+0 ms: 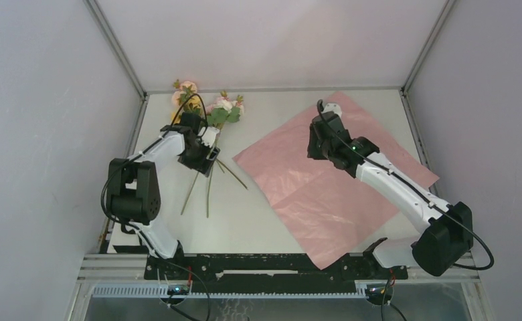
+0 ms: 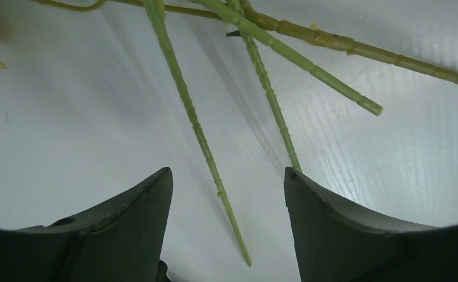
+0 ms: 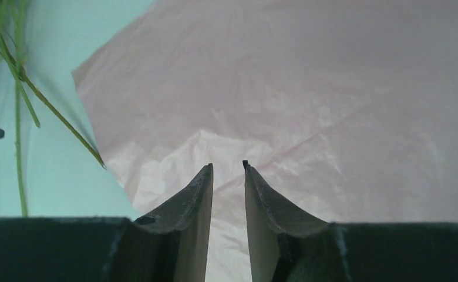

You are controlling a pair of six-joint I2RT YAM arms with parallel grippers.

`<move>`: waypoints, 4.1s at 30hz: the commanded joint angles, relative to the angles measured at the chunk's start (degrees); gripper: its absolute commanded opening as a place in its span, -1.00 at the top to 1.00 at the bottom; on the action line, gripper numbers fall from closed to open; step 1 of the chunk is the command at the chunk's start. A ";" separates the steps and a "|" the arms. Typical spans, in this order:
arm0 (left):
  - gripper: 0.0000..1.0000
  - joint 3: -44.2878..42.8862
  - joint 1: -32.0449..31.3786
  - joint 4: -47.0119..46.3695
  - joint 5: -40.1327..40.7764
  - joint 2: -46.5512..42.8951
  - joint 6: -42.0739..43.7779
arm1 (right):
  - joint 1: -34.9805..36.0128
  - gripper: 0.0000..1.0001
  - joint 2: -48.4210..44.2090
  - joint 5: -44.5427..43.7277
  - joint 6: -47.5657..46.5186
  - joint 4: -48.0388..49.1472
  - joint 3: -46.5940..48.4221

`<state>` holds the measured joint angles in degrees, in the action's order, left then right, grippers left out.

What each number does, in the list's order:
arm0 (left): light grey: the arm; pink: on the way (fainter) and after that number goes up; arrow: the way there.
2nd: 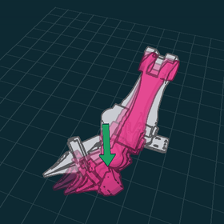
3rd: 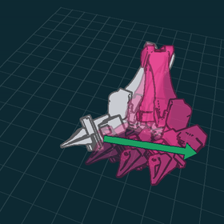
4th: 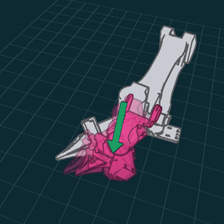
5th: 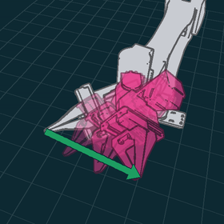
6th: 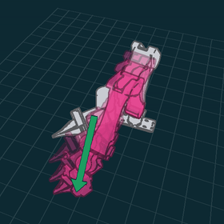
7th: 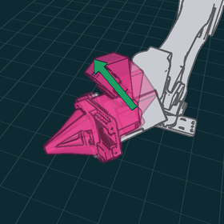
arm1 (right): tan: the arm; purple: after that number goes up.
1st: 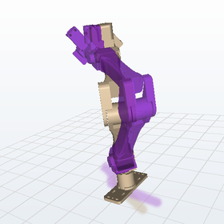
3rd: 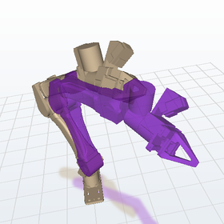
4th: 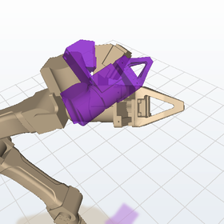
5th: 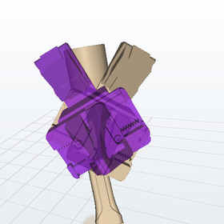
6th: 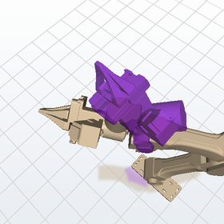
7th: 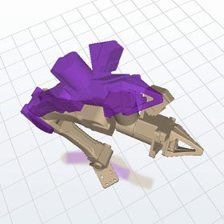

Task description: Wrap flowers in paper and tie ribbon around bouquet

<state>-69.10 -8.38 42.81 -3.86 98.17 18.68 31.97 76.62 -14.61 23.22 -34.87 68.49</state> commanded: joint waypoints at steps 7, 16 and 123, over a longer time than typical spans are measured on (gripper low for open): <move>0.51 -3.68 1.11 -2.27 1.75 7.00 0.27 | 5.85 0.32 -3.96 -5.32 4.31 -0.27 -5.59; 1.00 -2.10 8.05 -2.27 -9.56 -2.31 -3.43 | 7.18 0.32 -9.51 -5.04 3.61 0.47 -6.61; 0.06 -9.62 3.95 -13.04 5.56 6.29 -43.21 | -14.23 0.05 14.28 -4.36 -6.12 -15.61 5.43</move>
<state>-83.44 -4.38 34.35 1.43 111.50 -28.86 17.06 94.04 -17.56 17.21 -50.76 74.85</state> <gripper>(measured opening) 0.472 0.477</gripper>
